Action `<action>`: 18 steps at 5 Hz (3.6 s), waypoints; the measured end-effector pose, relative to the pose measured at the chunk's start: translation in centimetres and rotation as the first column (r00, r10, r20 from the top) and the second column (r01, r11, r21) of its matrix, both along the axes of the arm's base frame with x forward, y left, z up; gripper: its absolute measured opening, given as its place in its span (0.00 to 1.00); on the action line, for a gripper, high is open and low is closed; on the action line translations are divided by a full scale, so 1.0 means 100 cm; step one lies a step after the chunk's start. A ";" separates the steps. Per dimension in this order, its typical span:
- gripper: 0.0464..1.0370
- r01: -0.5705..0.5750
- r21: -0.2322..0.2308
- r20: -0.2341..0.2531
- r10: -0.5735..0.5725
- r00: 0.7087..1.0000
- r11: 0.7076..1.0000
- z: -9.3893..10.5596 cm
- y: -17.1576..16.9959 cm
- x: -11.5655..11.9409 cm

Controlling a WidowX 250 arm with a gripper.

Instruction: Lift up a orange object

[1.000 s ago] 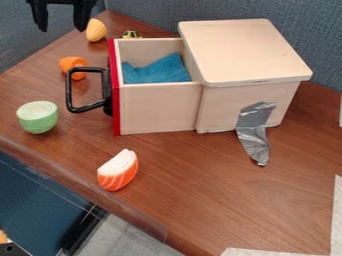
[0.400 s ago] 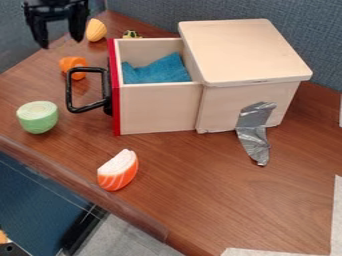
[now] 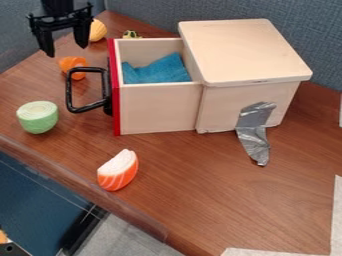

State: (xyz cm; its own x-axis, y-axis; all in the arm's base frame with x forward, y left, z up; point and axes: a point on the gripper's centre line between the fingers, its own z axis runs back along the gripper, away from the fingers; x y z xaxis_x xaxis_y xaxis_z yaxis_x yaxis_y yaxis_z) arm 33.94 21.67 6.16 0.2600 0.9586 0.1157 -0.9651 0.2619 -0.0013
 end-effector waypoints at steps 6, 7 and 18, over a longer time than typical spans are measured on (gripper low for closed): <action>0.96 -0.106 -0.007 -0.030 0.106 0.994 0.994 -0.029 0.019 -0.001; 0.96 -0.116 0.002 -0.032 0.116 0.993 0.993 -0.029 0.020 -0.001; 0.65 -0.029 0.044 -0.073 0.032 0.997 0.999 0.004 0.015 -0.018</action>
